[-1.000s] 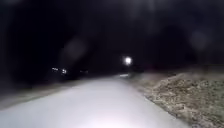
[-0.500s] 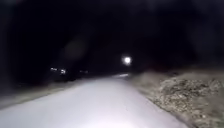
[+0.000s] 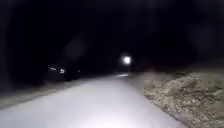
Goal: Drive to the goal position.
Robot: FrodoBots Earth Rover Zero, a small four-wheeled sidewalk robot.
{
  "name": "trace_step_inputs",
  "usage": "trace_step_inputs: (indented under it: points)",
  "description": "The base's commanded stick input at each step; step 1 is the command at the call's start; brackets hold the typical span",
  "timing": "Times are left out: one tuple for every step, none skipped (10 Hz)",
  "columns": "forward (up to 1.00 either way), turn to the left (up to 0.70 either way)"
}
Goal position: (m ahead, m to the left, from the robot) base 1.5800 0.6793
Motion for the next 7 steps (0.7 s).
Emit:
trace_step_inputs:
  points:
    - [0.85,0.0]
    - [0.85,0.0]
    - [0.85,0.0]
    - [0.85,0.0]
    - [0.85,0.0]
    - [0.85,0.0]
    - [0.85,0.2]
